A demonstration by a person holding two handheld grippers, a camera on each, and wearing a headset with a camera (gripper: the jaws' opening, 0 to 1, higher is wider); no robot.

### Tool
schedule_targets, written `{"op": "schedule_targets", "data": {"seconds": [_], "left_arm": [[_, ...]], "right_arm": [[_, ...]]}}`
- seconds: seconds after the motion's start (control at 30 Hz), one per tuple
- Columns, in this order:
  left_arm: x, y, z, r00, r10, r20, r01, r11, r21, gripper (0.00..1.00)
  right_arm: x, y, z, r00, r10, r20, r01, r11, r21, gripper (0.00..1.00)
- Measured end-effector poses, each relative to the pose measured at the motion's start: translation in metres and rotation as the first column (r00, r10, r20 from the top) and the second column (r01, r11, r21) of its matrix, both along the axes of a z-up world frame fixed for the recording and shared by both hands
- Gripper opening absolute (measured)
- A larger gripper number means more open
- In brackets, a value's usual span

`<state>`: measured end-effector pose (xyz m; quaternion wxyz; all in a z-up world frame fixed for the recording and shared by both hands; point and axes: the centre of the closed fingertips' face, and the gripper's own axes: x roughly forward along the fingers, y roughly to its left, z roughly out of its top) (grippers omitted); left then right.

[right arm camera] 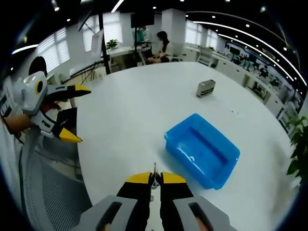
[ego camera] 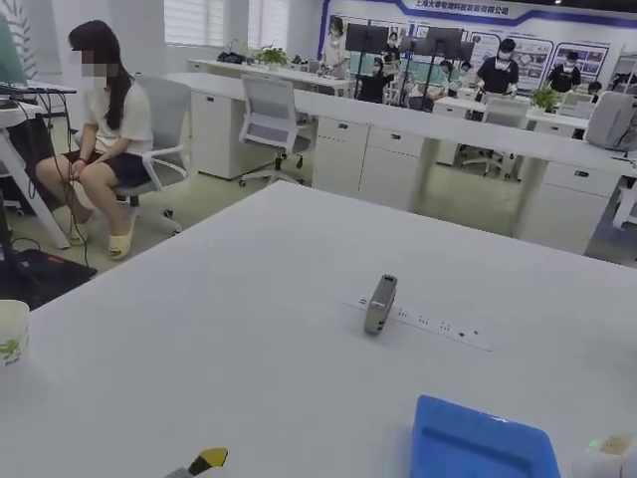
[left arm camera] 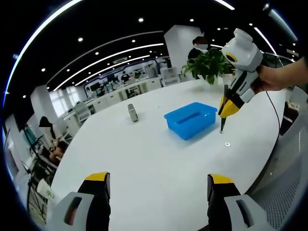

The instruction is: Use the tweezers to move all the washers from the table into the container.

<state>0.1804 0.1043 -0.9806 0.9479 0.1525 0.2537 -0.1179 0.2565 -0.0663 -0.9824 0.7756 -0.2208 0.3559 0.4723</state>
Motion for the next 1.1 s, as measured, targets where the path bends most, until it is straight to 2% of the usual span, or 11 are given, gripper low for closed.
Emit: {"op": "schedule_targets", "data": {"seconds": [0.4, 0.73, 0.93, 1.1], "left_arm": [[0.0, 0.0, -0.001, 1.0, -0.001, -0.006, 0.001, 1.0, -0.001, 0.84], [0.0, -0.001, -0.003, 1.0, -0.003, -0.015, 0.003, 1.0, 0.003, 0.84], [0.0, 0.0, -0.002, 1.0, -0.001, -0.013, 0.001, 1.0, 0.003, 0.84], [0.0, 0.0, -0.004, 1.0, -0.001, -0.018, 0.001, 1.0, 0.006, 0.84]], "right_arm": [[0.034, -0.008, 0.023, 0.998, -0.048, 0.045, 0.048, 0.999, -0.001, 0.02], [0.08, -0.009, 0.036, 0.988, -0.118, 0.103, 0.115, 0.993, 0.036, 0.02], [0.097, -0.007, 0.021, 0.983, -0.149, 0.103, 0.146, 0.989, 0.036, 0.02], [0.1, -0.008, -0.007, 0.983, -0.166, 0.077, 0.167, 0.986, 0.001, 0.02]]}}
